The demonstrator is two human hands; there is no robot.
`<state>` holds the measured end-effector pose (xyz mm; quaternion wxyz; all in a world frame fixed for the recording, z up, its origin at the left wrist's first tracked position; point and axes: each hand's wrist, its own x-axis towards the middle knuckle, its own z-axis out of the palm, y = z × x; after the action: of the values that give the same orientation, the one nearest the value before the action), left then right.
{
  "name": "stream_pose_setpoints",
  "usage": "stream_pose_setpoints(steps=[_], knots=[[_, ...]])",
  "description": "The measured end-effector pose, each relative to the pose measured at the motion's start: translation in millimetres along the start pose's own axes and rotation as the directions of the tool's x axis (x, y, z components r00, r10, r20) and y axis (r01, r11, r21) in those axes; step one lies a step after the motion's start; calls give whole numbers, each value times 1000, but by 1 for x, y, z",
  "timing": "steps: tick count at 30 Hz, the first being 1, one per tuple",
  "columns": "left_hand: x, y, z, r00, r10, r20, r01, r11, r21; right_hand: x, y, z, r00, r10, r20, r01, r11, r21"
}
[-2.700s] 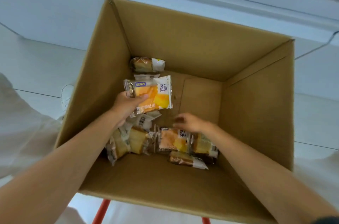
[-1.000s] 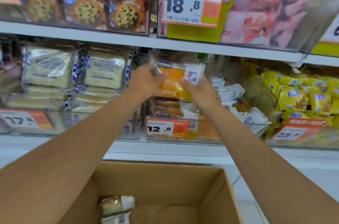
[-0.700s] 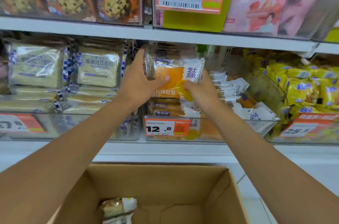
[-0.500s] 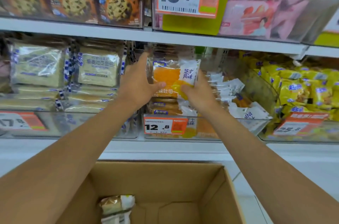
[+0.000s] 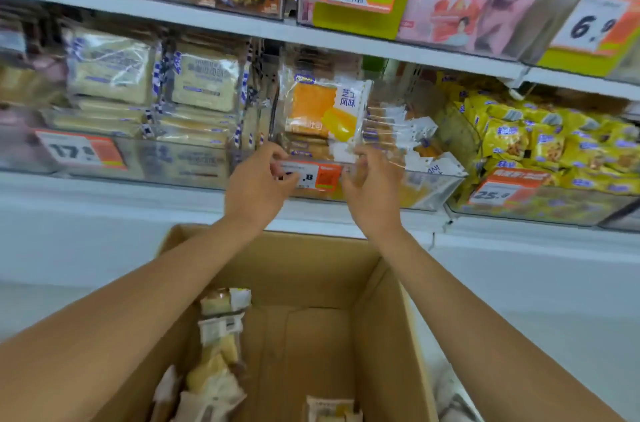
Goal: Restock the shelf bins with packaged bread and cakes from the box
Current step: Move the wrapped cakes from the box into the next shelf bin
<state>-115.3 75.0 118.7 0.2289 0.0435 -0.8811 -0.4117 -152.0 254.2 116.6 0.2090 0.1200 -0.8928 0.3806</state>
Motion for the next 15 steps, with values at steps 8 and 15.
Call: stream_pose_setpoints(steps=[8, 15], knots=[[-142, -146, 18, 806, -516, 290, 513, 853, 95, -160, 86, 74, 645, 282, 711, -163, 959, -233], [-222, -227, 42, 593, -676, 438, 707, 697, 117, -267, 164, 115, 86, 510, 856, -295, 833, -467]])
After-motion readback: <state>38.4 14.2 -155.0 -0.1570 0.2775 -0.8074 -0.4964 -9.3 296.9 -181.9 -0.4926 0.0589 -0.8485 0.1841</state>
